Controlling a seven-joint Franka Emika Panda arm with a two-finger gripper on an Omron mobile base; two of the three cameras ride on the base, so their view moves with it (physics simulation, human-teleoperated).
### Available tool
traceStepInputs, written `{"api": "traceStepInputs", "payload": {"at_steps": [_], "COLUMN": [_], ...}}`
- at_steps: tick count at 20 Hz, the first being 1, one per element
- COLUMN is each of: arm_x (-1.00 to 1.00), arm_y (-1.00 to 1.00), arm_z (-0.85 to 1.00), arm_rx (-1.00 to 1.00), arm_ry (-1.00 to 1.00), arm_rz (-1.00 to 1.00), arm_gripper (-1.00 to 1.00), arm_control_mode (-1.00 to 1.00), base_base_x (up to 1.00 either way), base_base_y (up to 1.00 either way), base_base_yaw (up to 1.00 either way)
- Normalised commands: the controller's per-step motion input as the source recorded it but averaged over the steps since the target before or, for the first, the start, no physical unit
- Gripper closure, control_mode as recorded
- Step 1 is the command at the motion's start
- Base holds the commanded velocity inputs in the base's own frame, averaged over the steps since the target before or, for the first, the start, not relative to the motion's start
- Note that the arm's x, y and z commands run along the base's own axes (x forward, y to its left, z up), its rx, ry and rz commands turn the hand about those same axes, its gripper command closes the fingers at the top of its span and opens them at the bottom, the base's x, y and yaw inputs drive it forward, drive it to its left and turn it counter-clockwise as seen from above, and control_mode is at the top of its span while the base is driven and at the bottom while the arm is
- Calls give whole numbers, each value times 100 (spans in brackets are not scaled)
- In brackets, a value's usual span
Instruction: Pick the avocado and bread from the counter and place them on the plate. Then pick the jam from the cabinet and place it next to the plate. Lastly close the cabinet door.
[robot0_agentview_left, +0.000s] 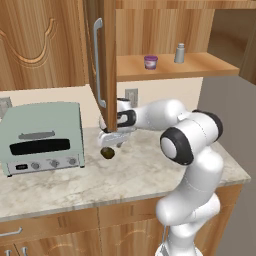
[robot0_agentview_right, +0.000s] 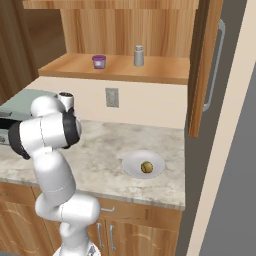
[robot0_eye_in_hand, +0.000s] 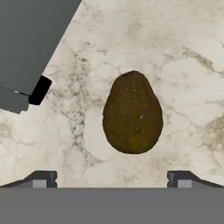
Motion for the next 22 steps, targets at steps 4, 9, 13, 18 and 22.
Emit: {"api": "traceStepInputs", "payload": {"at_steps": [4, 9, 13, 18, 22], "arm_x": [14, 14, 12, 13, 9], "arm_y": [13, 10, 1, 0, 0], "arm_z": [-22, -19, -12, -14, -21], "arm_rx": [-7, -7, -4, -4, -5], "arm_ry": [0, 0, 0, 0, 0], "arm_rz": [0, 0, 0, 0, 0], "arm_gripper": [-100, -100, -100, -100, -100], "arm_control_mode": [-100, -100, -100, -100, -100], "base_base_x": [0, 0, 0, 0, 0], "base_base_y": [0, 0, 0, 0, 0], "base_base_yaw": [0, 0, 0, 0, 0]}}
